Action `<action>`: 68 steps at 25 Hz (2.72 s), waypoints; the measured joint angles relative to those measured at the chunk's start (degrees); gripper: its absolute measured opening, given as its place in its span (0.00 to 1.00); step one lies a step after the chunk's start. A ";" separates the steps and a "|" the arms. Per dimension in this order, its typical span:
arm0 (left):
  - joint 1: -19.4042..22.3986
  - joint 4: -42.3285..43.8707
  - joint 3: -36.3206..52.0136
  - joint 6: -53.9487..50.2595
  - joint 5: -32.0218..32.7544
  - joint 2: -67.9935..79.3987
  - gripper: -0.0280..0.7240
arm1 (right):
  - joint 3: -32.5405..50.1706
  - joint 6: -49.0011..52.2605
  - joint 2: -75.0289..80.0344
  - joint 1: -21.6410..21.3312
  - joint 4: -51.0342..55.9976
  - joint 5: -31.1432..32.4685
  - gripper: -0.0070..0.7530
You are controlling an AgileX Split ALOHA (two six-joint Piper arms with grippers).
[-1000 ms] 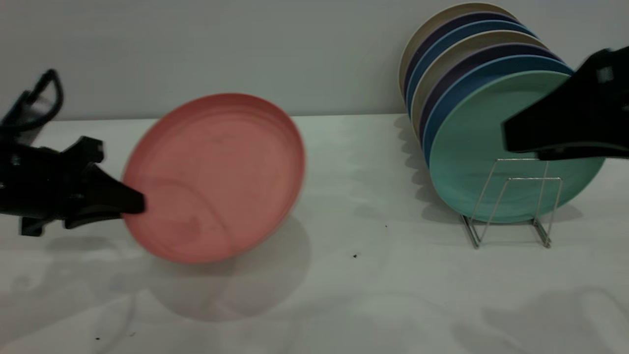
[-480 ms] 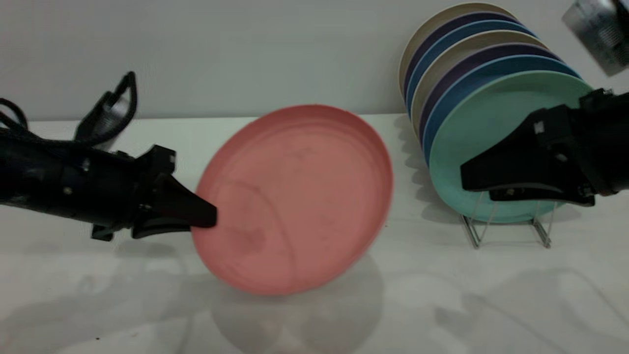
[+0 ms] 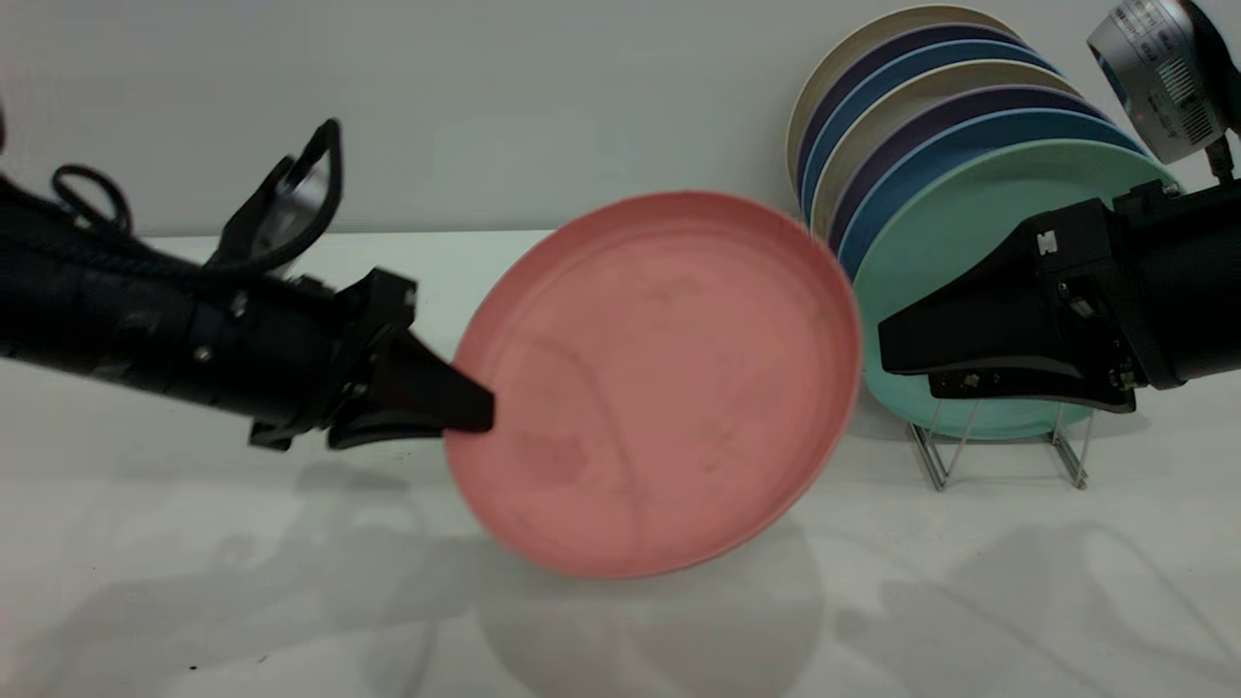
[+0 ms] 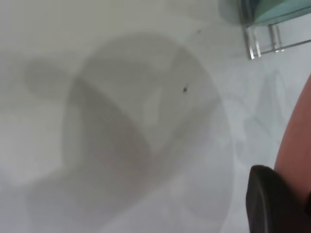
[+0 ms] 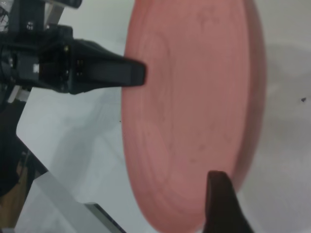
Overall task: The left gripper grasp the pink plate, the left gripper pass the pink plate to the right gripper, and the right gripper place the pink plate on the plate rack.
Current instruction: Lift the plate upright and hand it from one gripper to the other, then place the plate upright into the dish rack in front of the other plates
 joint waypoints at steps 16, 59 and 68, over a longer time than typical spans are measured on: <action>-5.32 0.14 -1.88 -1.90 1.03 0.00 0.06 | -0.06 0.00 0.11 0.00 0.00 0.11 0.60; -0.93 8.02 -2.05 -0.40 14.46 0.00 0.76 | -0.06 2.53 0.13 -0.08 0.09 -1.24 0.13; 6.39 18.72 -2.05 -8.46 5.31 -0.19 0.81 | -0.06 -2.87 -1.91 -0.08 -1.97 -14.61 0.13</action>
